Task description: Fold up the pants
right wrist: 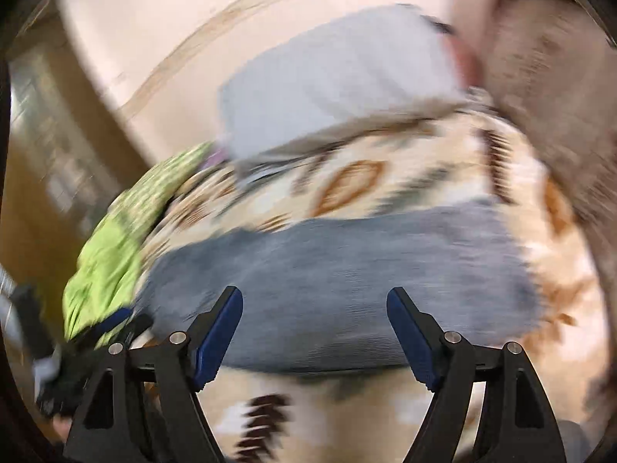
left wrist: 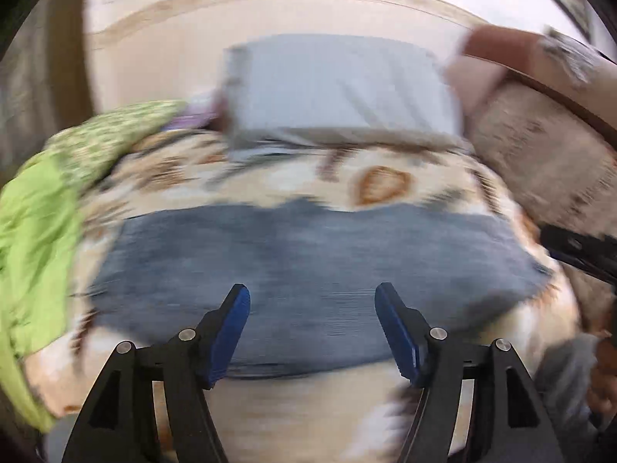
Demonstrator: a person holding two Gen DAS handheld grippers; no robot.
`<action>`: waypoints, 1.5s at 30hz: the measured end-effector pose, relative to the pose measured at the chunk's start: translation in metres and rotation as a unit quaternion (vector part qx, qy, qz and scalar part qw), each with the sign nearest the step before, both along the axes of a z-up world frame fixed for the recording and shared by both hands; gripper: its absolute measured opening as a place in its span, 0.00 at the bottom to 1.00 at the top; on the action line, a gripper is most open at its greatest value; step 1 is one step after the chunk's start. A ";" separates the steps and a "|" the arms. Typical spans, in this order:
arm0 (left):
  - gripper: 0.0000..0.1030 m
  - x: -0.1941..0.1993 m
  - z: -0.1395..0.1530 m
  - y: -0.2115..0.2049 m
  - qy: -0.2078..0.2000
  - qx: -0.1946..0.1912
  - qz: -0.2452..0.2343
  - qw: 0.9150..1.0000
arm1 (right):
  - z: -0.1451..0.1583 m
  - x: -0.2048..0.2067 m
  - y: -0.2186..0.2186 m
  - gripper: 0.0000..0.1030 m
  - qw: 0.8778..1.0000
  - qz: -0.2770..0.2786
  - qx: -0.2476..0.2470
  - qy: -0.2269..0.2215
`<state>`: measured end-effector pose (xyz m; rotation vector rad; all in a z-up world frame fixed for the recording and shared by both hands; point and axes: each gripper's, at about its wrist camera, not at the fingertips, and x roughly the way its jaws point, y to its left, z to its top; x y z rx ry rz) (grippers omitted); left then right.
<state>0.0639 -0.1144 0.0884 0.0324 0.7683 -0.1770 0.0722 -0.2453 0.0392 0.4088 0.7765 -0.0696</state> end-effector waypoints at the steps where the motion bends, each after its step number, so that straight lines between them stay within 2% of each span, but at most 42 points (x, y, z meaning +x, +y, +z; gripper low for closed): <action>1: 0.66 0.002 -0.002 -0.016 0.004 -0.003 -0.023 1.000 | -0.002 -0.001 -0.019 0.76 1.000 -0.029 0.002 -0.001; 4: 0.66 0.015 -0.007 -0.063 0.008 0.005 -0.079 0.997 | -0.007 -0.013 -0.064 0.76 0.995 -0.096 0.010 0.000; 8: 0.66 0.033 -0.019 -0.114 0.016 0.021 -0.146 0.989 | -0.017 -0.030 -0.111 0.76 0.988 -0.151 0.013 0.003; 11: 0.65 0.057 -0.034 -0.134 0.027 0.033 -0.184 0.982 | -0.022 -0.044 -0.137 0.76 0.981 -0.188 0.034 -0.007; 14: 0.65 0.079 -0.056 -0.167 0.041 0.054 -0.236 0.969 | -0.028 -0.055 -0.161 0.78 0.975 -0.193 0.101 -0.039; 17: 0.65 0.095 -0.078 -0.205 0.052 0.071 -0.283 0.955 | -0.035 -0.063 -0.176 0.78 0.968 -0.201 0.139 -0.053; 23: 0.59 0.106 -0.123 -0.264 0.076 0.124 -0.369 0.918 | -0.055 -0.065 -0.192 0.78 0.957 -0.200 0.204 -0.054; 26: 0.53 0.104 -0.136 -0.274 0.050 0.152 -0.358 0.920 | -0.060 -0.066 -0.197 0.78 0.952 -0.204 0.220 -0.052; 28: 0.33 0.111 -0.135 -0.272 0.041 0.134 -0.337 0.931 | -0.065 -0.064 -0.201 0.78 0.949 -0.206 0.233 -0.046; 29: 0.19 0.115 -0.133 -0.270 0.040 0.129 -0.321 0.937 | -0.068 -0.063 -0.202 0.78 0.948 -0.204 0.243 -0.042; 30: 0.16 0.122 -0.128 -0.263 0.047 0.108 -0.308 0.944 | -0.068 -0.062 -0.203 0.78 0.947 -0.203 0.246 -0.040; 33: 0.15 0.132 -0.118 -0.249 0.057 0.054 -0.282 0.956 | -0.075 -0.050 -0.210 0.78 0.944 -0.193 0.268 -0.027; 40: 0.14 0.121 -0.107 -0.234 0.057 0.026 -0.265 0.962 | -0.096 -0.004 -0.204 0.75 0.949 -0.156 0.267 0.061; 43: 0.14 0.118 -0.104 -0.229 0.059 0.015 -0.260 0.964 | -0.108 0.010 -0.200 0.58 0.947 -0.134 0.279 0.087; 44: 0.14 0.117 -0.103 -0.229 0.059 0.015 -0.259 0.964 | -0.111 0.013 -0.198 0.41 0.946 -0.121 0.288 0.089; 45: 0.14 0.115 -0.101 -0.227 0.058 0.017 -0.257 0.964 | -0.113 0.015 -0.196 0.19 0.944 -0.110 0.296 0.090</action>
